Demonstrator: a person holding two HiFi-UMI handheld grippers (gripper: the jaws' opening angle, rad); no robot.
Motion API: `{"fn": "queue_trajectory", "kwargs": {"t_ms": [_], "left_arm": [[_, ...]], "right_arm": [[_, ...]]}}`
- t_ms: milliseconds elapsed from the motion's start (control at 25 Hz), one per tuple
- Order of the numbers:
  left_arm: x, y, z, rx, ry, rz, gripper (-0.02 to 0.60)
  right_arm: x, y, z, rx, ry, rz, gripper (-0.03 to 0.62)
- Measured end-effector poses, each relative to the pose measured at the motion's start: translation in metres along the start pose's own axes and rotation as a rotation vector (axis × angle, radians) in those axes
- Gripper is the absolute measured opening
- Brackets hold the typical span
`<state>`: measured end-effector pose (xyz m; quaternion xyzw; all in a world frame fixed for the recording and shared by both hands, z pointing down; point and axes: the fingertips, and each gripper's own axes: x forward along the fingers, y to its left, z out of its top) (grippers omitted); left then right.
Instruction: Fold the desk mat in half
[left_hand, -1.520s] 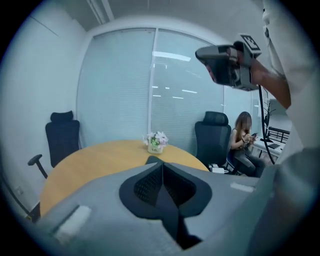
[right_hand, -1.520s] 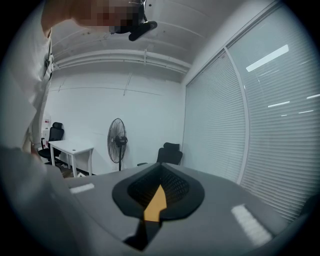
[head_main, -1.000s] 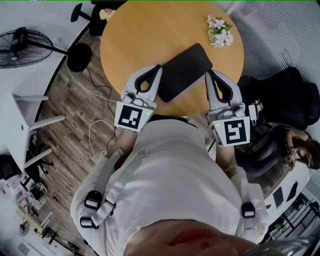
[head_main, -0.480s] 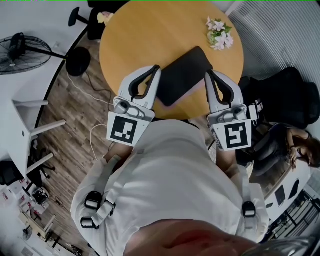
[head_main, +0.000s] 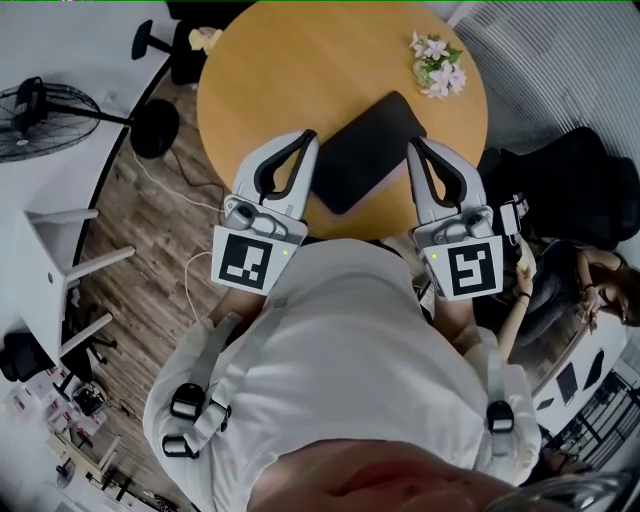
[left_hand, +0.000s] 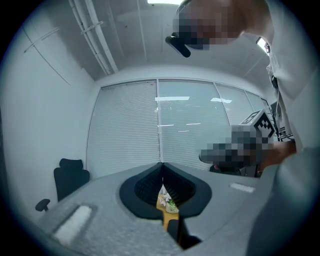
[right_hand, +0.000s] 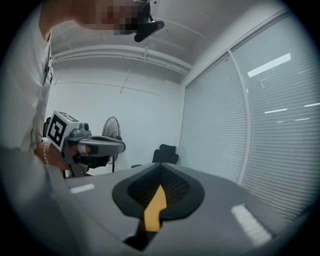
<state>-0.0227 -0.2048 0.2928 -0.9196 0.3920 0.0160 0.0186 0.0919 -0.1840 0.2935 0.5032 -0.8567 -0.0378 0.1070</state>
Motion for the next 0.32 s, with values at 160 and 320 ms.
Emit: {"fn": "queue_trajectory", "kwargs": {"t_ms": [160,320], "left_arm": [[-0.001,0.003,-0.002,-0.009,0.002,-0.008,0.005],[0.0,0.009,-0.005,-0.008,0.002,-0.008,0.005]], "right_arm": [[0.003,0.001,-0.001,0.0,0.005,-0.012,0.003],[0.011,0.006,0.003,0.046,-0.014,-0.012,0.005]]}}
